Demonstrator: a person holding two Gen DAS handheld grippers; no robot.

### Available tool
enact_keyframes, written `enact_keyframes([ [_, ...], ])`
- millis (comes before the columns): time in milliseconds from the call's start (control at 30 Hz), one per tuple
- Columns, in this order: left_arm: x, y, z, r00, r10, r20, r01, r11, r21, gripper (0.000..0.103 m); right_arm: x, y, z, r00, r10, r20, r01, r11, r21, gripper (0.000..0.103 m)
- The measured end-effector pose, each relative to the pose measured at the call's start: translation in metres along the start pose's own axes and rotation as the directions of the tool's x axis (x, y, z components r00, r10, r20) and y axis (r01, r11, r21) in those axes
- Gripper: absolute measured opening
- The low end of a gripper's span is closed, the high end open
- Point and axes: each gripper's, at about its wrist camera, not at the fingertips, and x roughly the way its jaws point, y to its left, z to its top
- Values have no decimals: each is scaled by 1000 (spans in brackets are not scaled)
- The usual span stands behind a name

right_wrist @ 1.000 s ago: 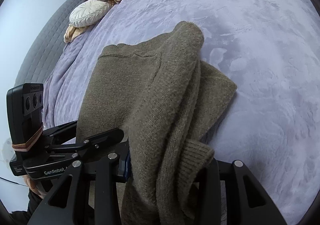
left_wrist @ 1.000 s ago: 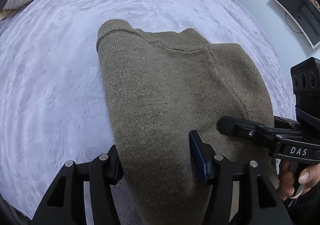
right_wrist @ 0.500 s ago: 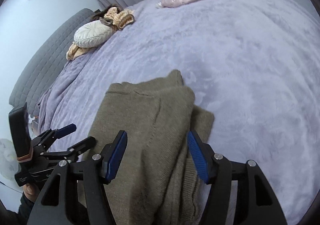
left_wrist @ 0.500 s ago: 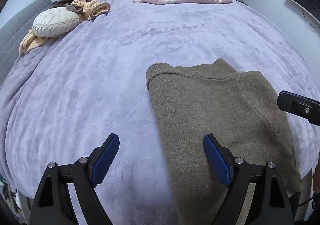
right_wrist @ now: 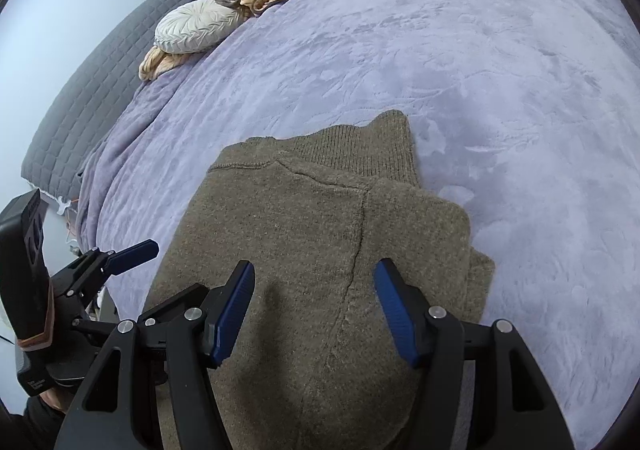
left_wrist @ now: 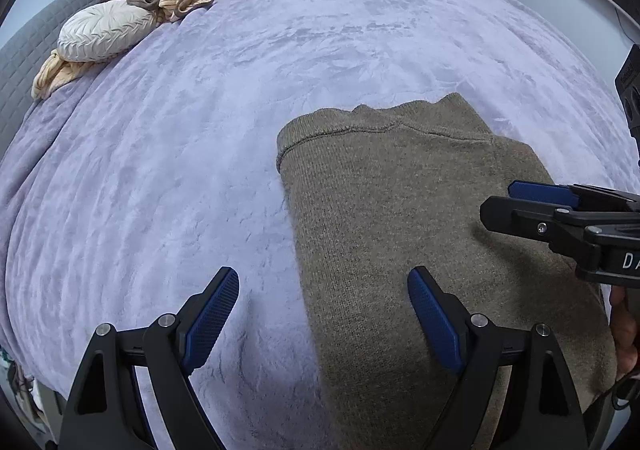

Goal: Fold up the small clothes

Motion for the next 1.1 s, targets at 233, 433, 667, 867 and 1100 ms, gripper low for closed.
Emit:
enact_keyframes([
  [233, -31, -3, -10, 999, 27, 23, -27, 1000, 13, 87, -55, 45, -32, 997, -10, 73, 21, 987, -160, 66],
  [433, -36, -5, -30, 998, 58, 16, -58, 998, 13, 87, -71, 68, -86, 1000, -9, 25, 16, 963, -270, 71],
  [667, -47, -10, -43, 998, 55, 33, -55, 998, 2, 87, -55, 50, -113, 999, -48, 25, 53, 971, -234, 71],
  [867, -75, -24, -52, 998, 32, 62, -32, 999, 11, 87, -79, 73, -116, 980, -182, 76, 196, 941, -275, 73],
  [1100, -91, -33, -53, 996, 40, 74, -39, 999, -11, 87, -106, 96, -112, 932, -339, 127, 361, 889, -281, 79],
])
